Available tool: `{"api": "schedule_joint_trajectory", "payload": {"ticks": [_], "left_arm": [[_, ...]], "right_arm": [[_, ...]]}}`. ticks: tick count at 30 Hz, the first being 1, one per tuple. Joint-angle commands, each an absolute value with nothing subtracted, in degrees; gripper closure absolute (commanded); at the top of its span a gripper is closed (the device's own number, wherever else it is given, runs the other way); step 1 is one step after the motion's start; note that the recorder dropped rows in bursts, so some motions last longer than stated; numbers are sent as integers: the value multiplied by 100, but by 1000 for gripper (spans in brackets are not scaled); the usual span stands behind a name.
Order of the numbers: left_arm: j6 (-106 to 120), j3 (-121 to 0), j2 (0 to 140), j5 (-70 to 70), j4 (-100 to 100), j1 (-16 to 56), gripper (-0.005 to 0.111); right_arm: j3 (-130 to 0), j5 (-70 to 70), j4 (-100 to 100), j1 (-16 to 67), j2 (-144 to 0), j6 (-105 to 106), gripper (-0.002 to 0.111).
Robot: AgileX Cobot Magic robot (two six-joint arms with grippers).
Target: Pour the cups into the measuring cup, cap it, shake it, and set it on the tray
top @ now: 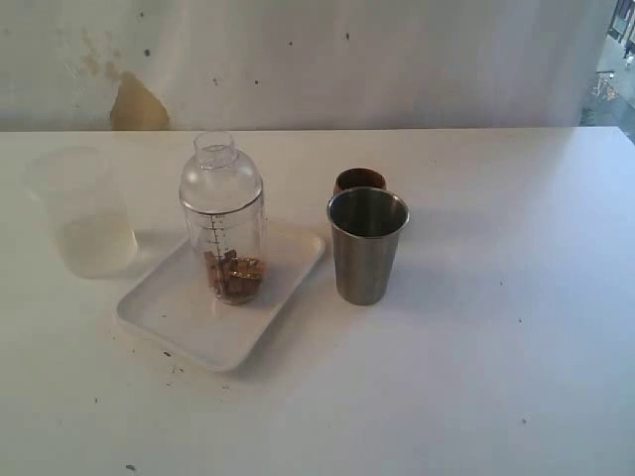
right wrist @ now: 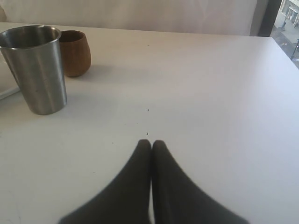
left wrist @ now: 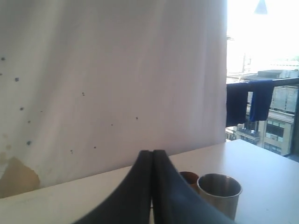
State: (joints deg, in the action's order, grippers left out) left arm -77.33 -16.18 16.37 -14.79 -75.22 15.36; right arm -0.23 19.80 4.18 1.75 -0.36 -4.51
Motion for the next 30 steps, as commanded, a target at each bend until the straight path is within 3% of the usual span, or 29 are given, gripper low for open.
{"api": "schedule_joint_trajectory", "payload": {"ticks": [1, 17, 27, 30], "left_arm": [[-7769, -1585, 1602, -1789, -7520, 1541, 107], [-7769, -1576, 1602, -1842, -6844, 1554, 107], [-7758, -1576, 1602, -1839, 894, 1391, 107], [-7758, -1574, 1511, -1839, 1546, 1229, 107]], "right_arm": [[0, 1963, 450, 171, 0, -479, 108], [0, 1963, 450, 171, 0, -479, 108], [0, 1963, 439, 171, 0, -479, 108], [0, 1963, 450, 171, 0, -479, 108]]}}
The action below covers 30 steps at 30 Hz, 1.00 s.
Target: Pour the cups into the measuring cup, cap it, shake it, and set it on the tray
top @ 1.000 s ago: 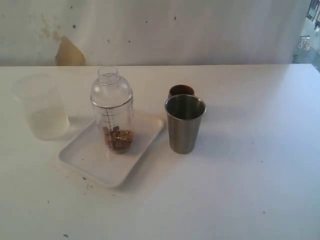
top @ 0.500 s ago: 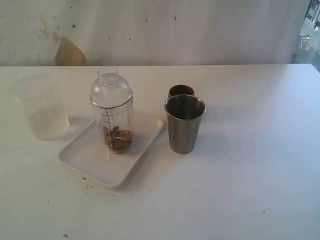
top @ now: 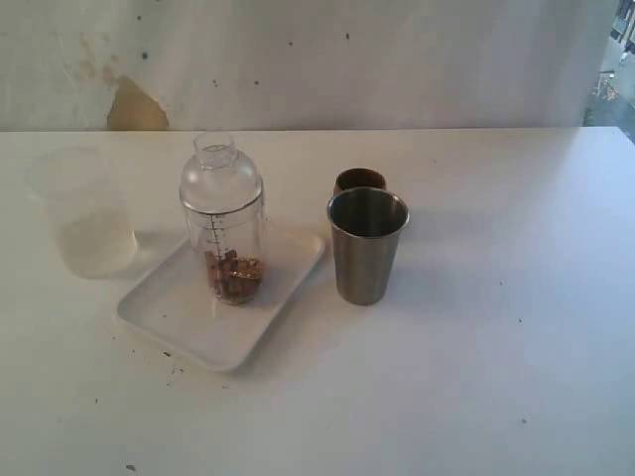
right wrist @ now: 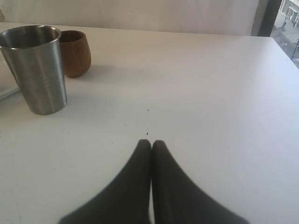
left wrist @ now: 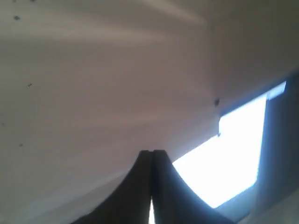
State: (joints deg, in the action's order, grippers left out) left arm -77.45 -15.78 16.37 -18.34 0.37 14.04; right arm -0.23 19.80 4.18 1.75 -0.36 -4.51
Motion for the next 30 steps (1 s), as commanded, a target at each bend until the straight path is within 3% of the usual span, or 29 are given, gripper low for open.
{"api": "schedule_joint_trajectory", "payload": {"ticks": [1, 9, 17, 30], "left_arm": [[-7747, -1564, 1438, -1839, 1419, 1158, 107], [-7735, -1193, 493, -1919, 1016, 184, 107], [-7677, -240, 0, -1980, 921, -273, 107], [-7276, 0, 0, 551, -171, -498, 107]], "right_arm": [[0, 1963, 450, 171, 0, -479, 108], [0, 1963, 450, 171, 0, -479, 108], [0, 1963, 450, 171, 0, -479, 108], [0, 1963, 450, 171, 0, -479, 108]]}}
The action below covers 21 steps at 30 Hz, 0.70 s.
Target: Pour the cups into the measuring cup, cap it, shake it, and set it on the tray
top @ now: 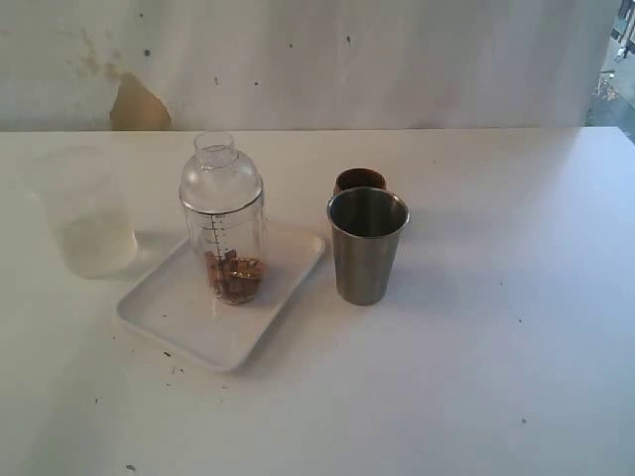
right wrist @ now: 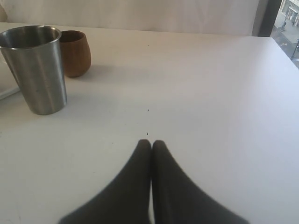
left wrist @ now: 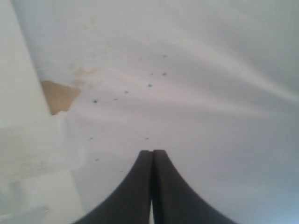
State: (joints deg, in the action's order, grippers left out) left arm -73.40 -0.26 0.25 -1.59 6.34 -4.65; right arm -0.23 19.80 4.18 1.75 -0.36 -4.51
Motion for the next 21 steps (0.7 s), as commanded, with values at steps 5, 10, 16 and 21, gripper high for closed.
{"api": "schedule_joint_trajectory", "payload": {"ticks": [5, 10, 16, 21], "left_arm": [[-6959, 0, 0, 1195, -664, -498, 107], [-6651, 0, 0, 1221, -516, -498, 107], [-6656, 0, 0, 1314, -516, -498, 107], [-6656, 0, 0, 1314, -516, -498, 107]], "right_arm": [[0, 1963, 450, 171, 0, -479, 108], [0, 1963, 450, 171, 0, -479, 108], [0, 1963, 450, 171, 0, -479, 108], [0, 1963, 450, 171, 0, -479, 108]]}}
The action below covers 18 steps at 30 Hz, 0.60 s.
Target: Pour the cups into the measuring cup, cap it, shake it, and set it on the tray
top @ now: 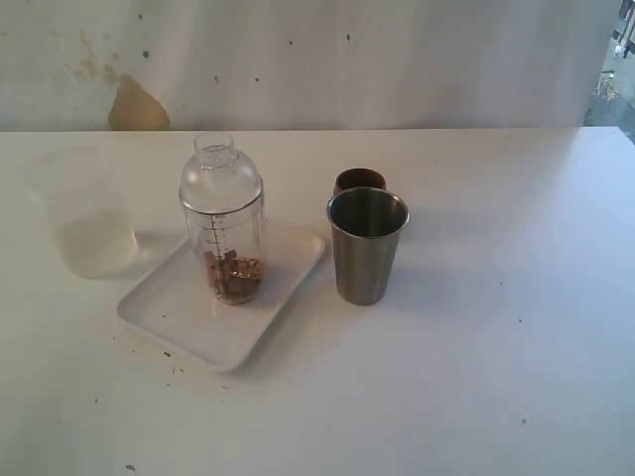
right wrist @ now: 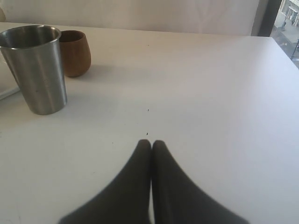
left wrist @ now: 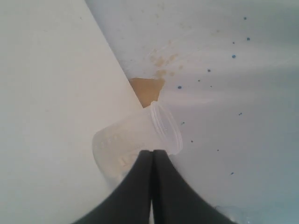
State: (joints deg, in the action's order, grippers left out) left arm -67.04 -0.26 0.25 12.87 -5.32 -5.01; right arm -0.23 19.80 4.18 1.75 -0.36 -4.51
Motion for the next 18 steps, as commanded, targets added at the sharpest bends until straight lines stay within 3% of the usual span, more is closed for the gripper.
{"api": "schedule_joint_trajectory", "payload": {"ticks": [1, 5, 13, 18], "left_arm": [[-6634, 0, 0, 1313, -516, -498, 107], [-5877, 0, 0, 1316, -516, -498, 107], [-1715, 0, 0, 1326, -516, -498, 107], [-1517, 0, 0, 1314, -516, -498, 107]], "right_arm": [[0, 1963, 450, 171, 0, -479, 108], [0, 1963, 450, 171, 0, -479, 108], [0, 1963, 450, 171, 0, -479, 108], [0, 1963, 450, 171, 0, -479, 108]]}}
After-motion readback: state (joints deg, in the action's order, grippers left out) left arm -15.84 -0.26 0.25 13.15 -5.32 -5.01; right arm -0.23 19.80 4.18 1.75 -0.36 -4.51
